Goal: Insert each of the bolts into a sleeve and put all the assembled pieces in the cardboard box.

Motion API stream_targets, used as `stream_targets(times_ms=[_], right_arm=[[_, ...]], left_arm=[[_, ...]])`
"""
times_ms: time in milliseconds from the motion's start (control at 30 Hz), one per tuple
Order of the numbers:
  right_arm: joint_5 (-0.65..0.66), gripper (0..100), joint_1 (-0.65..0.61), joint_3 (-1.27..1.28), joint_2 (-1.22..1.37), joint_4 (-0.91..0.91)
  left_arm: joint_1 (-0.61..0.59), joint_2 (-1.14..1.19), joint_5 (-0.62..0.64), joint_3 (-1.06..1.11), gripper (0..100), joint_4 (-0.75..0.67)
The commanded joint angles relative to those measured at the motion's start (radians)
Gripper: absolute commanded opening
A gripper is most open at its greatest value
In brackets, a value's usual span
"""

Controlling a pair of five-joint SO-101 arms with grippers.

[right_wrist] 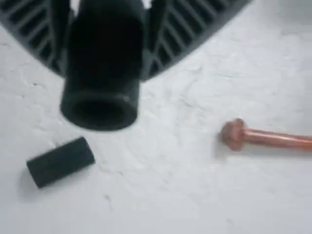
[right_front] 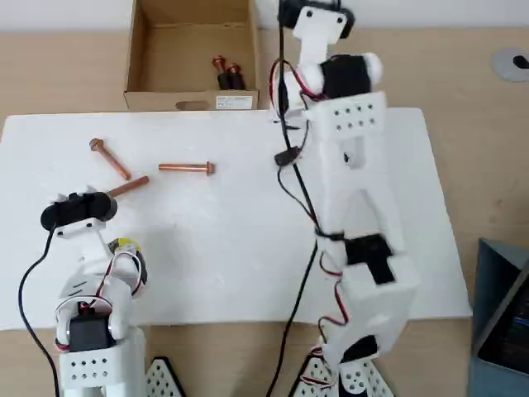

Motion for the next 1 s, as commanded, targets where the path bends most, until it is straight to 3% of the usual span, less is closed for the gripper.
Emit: stream_targets(times_ms=[0, 433, 700, 967], right_arm=[[0.041, 0.9, -0.002, 0.062, -0.196, 0.023], [0.075, 0.9, 0.071, 0.736, -0.792, -0.014], [0.081, 0.9, 0.145, 1.164, -1.115, -0.137], [0.083, 0.9, 0.147, 1.524, -1.372, -0.272]], left_arm=[[-0.002, -0.004, -0.002, -0.006, 0, 0.0], [-0.009, 0.004, 0.0, -0.041, 0, 0.003], [-0.008, 0.004, 0.0, -0.193, 0, 0.167], [-0.009, 0.019, 0.0, -0.304, 0, 0.178]])
